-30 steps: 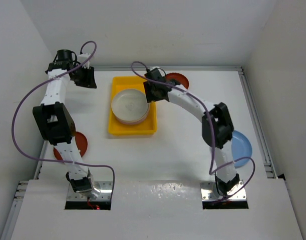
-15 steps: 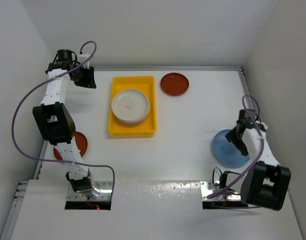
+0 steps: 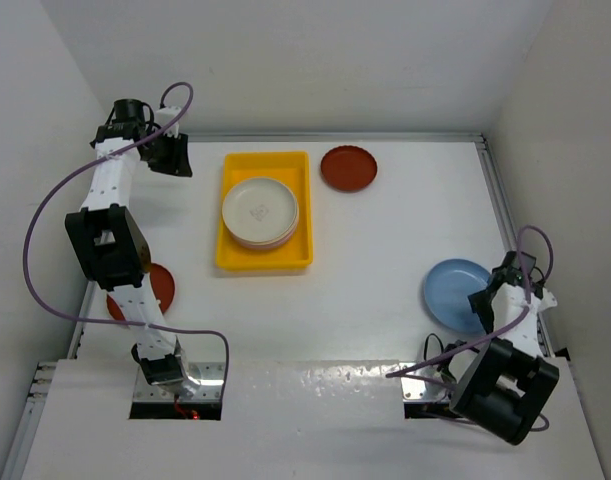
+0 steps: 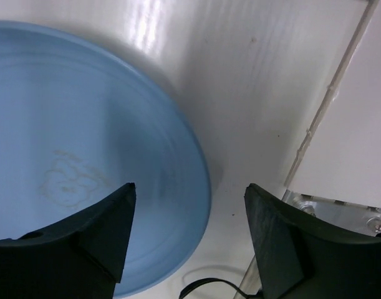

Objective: Place the plates into the plastic bin on the countertop

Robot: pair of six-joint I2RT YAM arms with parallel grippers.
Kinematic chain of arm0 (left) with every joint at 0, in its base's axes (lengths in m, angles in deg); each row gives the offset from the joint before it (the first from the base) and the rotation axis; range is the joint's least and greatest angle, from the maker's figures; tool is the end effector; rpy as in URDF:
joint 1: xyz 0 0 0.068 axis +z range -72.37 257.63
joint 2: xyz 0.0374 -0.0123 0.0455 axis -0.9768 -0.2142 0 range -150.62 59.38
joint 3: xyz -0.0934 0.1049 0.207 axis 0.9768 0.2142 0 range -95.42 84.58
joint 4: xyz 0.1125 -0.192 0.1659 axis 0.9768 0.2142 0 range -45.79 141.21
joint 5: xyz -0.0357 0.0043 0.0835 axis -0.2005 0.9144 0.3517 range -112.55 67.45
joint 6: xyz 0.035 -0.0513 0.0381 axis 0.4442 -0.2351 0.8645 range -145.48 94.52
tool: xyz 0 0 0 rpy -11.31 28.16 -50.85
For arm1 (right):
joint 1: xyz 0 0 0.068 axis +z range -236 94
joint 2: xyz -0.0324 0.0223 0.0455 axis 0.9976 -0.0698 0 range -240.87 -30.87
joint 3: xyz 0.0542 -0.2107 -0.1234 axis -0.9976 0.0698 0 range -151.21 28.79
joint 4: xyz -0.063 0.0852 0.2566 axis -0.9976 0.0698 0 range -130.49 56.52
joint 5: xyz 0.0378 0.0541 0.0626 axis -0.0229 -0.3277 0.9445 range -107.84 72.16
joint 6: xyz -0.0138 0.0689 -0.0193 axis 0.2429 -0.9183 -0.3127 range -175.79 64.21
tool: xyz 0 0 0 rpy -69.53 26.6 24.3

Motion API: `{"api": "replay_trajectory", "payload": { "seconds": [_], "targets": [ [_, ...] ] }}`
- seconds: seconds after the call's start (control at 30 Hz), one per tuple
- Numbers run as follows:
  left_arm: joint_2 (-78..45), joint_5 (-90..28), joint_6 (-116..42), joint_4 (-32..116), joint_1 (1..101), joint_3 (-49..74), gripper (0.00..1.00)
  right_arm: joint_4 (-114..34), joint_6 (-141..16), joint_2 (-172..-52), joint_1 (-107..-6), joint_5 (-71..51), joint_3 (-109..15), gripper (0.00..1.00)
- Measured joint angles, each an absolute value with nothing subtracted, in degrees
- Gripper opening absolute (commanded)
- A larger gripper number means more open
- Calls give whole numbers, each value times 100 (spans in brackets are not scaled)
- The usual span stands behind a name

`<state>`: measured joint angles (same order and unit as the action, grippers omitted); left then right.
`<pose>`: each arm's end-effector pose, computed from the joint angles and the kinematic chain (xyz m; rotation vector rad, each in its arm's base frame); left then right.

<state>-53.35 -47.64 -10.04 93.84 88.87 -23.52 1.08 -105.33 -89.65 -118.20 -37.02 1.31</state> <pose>0.4506 0.0633 0.2694 0.2620 2.4112 -0.3437 0.1495 -0.1177 0.1088 1.8661 2.0488 -0.3998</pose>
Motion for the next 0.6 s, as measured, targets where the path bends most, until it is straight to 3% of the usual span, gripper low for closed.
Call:
{"api": "replay_trajectory", "payload": {
  "seconds": [0.07,0.17,0.2,0.3,0.33,0.6],
  "targets": [
    [-5335,-4768,-1006,9384,8887,-2352,48,9,-10540,-9029,-11862,-3637,325,64],
    [-5331,-4772,-1008,9384,8887,-2352,48,-174,-10548,-9127,-11906,-3519,520,47],
    [-5326,-4770,-1008,9384,8887,-2352,48,-266,-10546,-9166,-11927,-3468,581,29],
    [-5285,-4761,-1008,9384,8887,-2352,48,-476,-10498,-9158,-11965,-3328,627,4],
    [-5263,-4759,-1008,9386,8887,-2352,48,-581,-10483,-9118,-11997,-3265,618,0],
    [-4992,-4705,-1006,9381,8887,-2352,48,-867,-10620,-8810,-11482,-2972,382,0]
  ]
}}
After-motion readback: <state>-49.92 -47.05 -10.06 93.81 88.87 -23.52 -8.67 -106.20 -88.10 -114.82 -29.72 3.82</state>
